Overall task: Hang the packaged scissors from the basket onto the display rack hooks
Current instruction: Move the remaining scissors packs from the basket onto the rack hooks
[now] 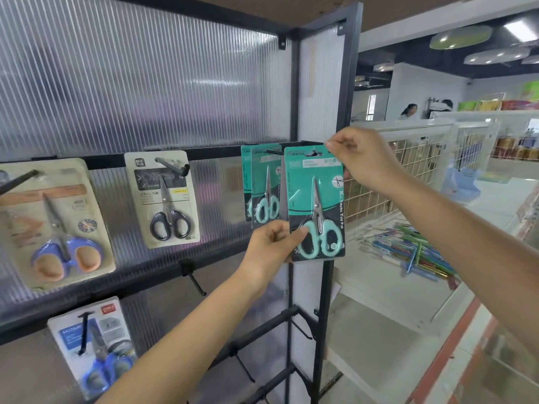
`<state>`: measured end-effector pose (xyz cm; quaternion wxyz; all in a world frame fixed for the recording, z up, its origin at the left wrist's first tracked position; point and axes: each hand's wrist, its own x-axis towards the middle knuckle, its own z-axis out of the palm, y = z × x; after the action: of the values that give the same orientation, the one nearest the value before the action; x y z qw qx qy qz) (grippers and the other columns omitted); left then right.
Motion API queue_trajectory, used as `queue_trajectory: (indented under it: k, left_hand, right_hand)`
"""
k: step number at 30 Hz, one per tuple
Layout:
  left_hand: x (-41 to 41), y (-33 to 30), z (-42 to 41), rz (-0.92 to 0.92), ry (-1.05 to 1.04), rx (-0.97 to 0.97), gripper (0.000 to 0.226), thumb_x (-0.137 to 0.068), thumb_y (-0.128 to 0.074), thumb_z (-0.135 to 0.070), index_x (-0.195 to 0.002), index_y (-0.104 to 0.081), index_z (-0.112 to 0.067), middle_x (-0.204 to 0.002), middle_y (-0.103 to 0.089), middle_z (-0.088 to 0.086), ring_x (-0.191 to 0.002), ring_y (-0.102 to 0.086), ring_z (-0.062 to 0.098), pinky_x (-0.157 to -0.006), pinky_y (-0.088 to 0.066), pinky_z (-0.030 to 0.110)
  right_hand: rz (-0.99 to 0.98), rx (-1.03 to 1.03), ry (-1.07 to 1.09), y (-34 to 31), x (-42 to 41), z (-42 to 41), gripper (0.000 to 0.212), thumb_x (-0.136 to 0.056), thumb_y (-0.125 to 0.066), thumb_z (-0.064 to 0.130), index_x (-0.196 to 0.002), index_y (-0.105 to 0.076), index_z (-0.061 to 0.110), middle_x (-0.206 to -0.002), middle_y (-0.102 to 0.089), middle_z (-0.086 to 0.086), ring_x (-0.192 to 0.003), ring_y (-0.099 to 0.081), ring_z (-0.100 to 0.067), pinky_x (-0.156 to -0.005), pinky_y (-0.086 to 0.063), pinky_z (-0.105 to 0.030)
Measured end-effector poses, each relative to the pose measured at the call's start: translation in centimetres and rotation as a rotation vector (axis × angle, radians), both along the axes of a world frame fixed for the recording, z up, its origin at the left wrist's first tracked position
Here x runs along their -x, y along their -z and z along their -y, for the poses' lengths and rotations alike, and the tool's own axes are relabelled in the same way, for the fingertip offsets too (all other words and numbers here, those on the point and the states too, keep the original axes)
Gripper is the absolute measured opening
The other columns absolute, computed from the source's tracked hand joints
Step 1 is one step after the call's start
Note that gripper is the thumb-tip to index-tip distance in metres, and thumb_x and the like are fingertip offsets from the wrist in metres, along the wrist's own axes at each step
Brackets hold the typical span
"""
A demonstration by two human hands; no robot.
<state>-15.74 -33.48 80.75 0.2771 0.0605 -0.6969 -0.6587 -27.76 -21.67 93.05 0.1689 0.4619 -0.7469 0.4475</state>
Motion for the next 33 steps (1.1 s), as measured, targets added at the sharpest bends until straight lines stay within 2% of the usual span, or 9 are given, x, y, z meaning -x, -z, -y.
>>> queue_trajectory:
  k: [3,7,11,15,18,20,22,26,33]
  left_hand:
    - [0.0,-0.2,0.2,-0.021,-0.022,0.015,0.043,-0.09,-0.062,-0.016,-0.06,-0.031,-0.017,-0.057,-0.026,-0.001,-0.052,-0.036,0.009,-0.052,-0.042,0.013]
    - [0.4,-0.7,0.4,-0.027,-0.018,0.011,0.026,-0.089,-0.062,-0.018,-0.073,-0.045,-0.008,-0.061,-0.028,0.003,-0.069,-0.036,0.022,-0.062,-0.046,0.02]
    - [1.1,-0.8,0.4,-0.006,0.017,-0.001,0.02,-0.089,-0.063,-0.018,-0.076,-0.053,-0.007,-0.076,-0.047,0.009,-0.079,-0.046,0.024,-0.073,-0.048,0.033]
    - [1.5,0.0,0.6,0.008,0.004,-0.016,0.024,-0.089,-0.062,-0.016,-0.073,-0.049,-0.005,-0.07,-0.038,0.012,-0.075,-0.041,0.024,-0.066,-0.04,0.031]
    - [2.0,0.4,1.2,0.018,-0.01,-0.013,0.024,-0.089,-0.063,-0.018,-0.073,-0.049,-0.006,-0.079,-0.047,0.01,-0.077,-0.045,0.023,-0.071,-0.042,0.032]
    - [2.4,0.4,1.8,0.027,-0.042,-0.033,0.03,-0.091,-0.061,-0.017,-0.064,-0.048,-0.009,-0.075,-0.056,0.009,-0.073,-0.055,0.018,-0.072,-0.05,0.026]
    - [2.9,0.3,2.4,0.042,-0.09,-0.059,0.028,-0.093,-0.057,-0.019,-0.07,-0.055,-0.004,-0.076,-0.06,0.007,-0.072,-0.058,0.014,-0.071,-0.051,0.022]
    - [4.6,0.7,4.6,0.094,-0.209,-0.097,0.02,-0.093,-0.057,-0.027,-0.087,-0.06,-0.008,-0.083,-0.057,0.01,-0.078,-0.052,0.019,-0.086,-0.052,0.036]
    - [6.4,0.9,8.0,0.152,-0.458,-0.097,0.03,-0.09,-0.061,-0.031,-0.067,-0.057,-0.012,-0.084,-0.066,0.009,-0.08,-0.061,0.022,-0.079,-0.05,0.033]
  right_hand:
    - [0.027,0.01,0.02,0.2,0.7,0.4,0.019,-0.096,-0.048,0.027,-0.095,-0.056,0.009,-0.083,-0.06,0.007,-0.07,-0.058,0.0,-0.05,-0.051,-0.014]
    - [0.031,0.023,0.035,0.1,1.3,0.7,0.022,-0.097,-0.047,0.027,-0.098,-0.056,0.007,-0.082,-0.058,0.01,-0.065,-0.055,0.002,-0.045,-0.043,-0.009]
    - [0.028,0.015,0.037,0.1,1.9,0.9,0.023,-0.097,-0.047,0.028,-0.098,-0.056,0.007,-0.09,-0.062,0.001,-0.071,-0.058,0.0,-0.048,-0.048,-0.01]
    - [0.008,-0.022,0.056,0.7,2.5,0.9,0.022,-0.096,-0.047,0.029,-0.097,-0.057,0.01,-0.092,-0.064,-0.002,-0.071,-0.06,-0.003,-0.051,-0.052,-0.013]
    - [0.04,-0.015,0.052,1.1,2.8,1.5,0.022,-0.096,-0.047,0.029,-0.097,-0.055,0.009,-0.089,-0.061,0.002,-0.072,-0.057,0.001,-0.049,-0.049,-0.01]
    - [0.058,-0.002,0.029,1.1,3.0,2.3,0.023,-0.096,-0.048,0.028,-0.099,-0.056,0.007,-0.085,-0.06,0.007,-0.073,-0.058,0.0,-0.052,-0.052,-0.014]
    - [0.048,0.001,0.022,1.1,3.4,3.6,0.023,-0.096,-0.049,0.027,-0.099,-0.058,0.005,-0.083,-0.059,0.01,-0.075,-0.059,-0.003,-0.061,-0.057,-0.025]
    - [0.067,0.018,-0.012,1.1,4.2,6.2,0.021,-0.095,-0.053,0.026,-0.095,-0.059,0.006,-0.084,-0.061,0.007,-0.083,-0.061,-0.011,-0.074,-0.057,-0.039]
    - [0.104,0.061,-0.06,1.5,5.5,10.5,0.023,-0.095,-0.055,0.021,-0.095,-0.062,-0.001,-0.079,-0.06,-0.001,-0.07,-0.056,-0.009,-0.06,-0.045,-0.017]
